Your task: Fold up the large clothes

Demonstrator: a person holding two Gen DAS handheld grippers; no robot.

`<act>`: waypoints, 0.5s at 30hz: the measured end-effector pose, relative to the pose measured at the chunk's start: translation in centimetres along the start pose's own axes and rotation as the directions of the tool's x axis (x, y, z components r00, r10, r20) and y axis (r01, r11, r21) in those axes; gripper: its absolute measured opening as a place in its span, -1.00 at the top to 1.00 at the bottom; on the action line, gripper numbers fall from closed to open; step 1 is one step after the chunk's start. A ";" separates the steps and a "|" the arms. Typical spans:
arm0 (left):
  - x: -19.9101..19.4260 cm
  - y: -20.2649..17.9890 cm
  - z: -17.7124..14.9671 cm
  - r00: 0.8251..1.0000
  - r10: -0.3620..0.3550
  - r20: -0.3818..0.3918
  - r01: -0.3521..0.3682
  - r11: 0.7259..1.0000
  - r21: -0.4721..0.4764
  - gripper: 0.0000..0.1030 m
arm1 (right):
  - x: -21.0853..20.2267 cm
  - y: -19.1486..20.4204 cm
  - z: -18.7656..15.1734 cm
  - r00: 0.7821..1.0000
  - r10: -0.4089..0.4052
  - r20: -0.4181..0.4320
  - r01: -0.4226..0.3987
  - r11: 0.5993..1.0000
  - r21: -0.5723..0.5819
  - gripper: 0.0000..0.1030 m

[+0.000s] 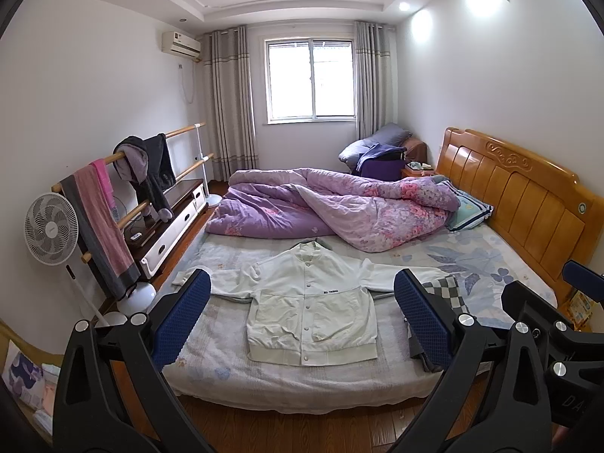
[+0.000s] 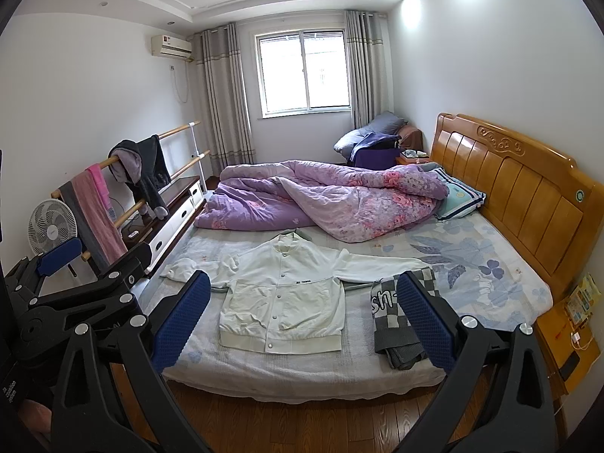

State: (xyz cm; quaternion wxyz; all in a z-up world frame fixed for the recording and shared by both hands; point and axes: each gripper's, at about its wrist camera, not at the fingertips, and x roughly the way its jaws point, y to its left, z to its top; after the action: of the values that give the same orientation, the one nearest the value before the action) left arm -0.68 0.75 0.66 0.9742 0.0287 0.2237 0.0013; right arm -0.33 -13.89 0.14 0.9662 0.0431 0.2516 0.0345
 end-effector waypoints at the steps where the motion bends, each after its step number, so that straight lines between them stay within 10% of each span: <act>1: -0.1 0.0 -0.1 1.000 0.002 0.000 -0.002 1.000 0.000 -0.90 | 0.5 -0.5 -0.2 1.000 0.002 -0.001 -0.002 1.000 0.000 -0.85; 15: -1.4 -0.7 0.4 1.000 0.027 -0.013 -0.027 1.000 0.003 -0.90 | 0.5 -1.4 -0.6 0.999 0.037 -0.013 -0.037 0.999 0.003 -0.85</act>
State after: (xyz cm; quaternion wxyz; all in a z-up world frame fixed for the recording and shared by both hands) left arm -1.77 -0.02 1.61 0.9726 0.0329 0.2297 0.0143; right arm -0.13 -15.20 -0.73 0.9637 0.0487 0.2571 0.0522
